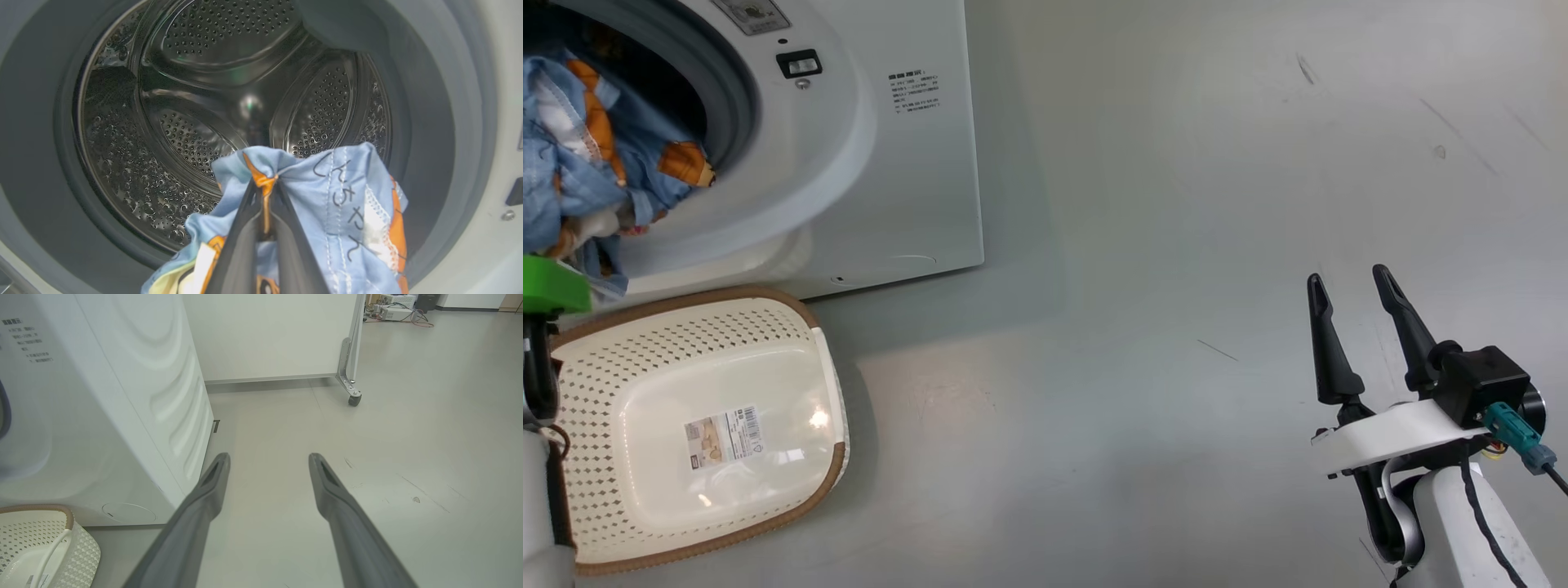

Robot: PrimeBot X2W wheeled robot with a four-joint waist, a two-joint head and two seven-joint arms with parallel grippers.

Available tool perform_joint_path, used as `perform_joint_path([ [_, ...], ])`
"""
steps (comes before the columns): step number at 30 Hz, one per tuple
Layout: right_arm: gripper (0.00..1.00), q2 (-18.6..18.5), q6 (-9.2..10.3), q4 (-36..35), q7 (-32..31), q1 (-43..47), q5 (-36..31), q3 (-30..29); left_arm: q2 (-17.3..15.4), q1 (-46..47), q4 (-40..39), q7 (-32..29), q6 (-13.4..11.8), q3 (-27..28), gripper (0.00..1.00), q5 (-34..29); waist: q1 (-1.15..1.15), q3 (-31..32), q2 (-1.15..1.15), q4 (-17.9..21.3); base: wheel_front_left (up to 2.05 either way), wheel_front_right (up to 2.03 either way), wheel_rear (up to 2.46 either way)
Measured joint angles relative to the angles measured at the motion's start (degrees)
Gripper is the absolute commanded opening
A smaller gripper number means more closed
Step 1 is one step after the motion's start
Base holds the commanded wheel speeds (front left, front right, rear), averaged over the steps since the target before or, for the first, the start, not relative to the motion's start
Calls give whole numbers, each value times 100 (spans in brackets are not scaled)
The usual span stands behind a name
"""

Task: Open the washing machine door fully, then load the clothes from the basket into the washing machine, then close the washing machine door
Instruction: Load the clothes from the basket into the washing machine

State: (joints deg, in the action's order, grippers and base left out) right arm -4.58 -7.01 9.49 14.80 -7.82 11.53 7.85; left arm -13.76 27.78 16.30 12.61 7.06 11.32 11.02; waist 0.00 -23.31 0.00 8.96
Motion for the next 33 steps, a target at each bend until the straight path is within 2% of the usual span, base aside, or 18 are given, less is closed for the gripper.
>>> perform_joint_path([
  [6, 100, 14, 0, -54, 0, -62, 8, 8, -109, 425, 132, -141, 0, 75, 0, 45, 0, -302, 0, 59, 0, 0, 0],
  [16, 100, 79, 0, -148, 0, -269, 57, 18, -516, 1298, 399, -456, 0, 148, 0, 108, 1, -933, 0, 170, 0, 0, 0],
  [26, 100, 102, 0, -189, 0, -380, 58, 14, -606, 2073, 654, -725, 1, -43, 0, 108, 1, -1467, 0, 258, 0, 0, 0],
  [30, 100, 112, 0, -192, 0, -461, 59, 51, -742, 2313, 740, -667, 1, -43, 0, 108, 1, -1645, 0, 286, 0, 0, 0],
  [33, 100, 121, 0, -186, 0, -491, 105, 87, -828, 2615, 736, -381, 1, -54, 0, 62, 1, -1776, 0, 325, 0, 0, 0],
])
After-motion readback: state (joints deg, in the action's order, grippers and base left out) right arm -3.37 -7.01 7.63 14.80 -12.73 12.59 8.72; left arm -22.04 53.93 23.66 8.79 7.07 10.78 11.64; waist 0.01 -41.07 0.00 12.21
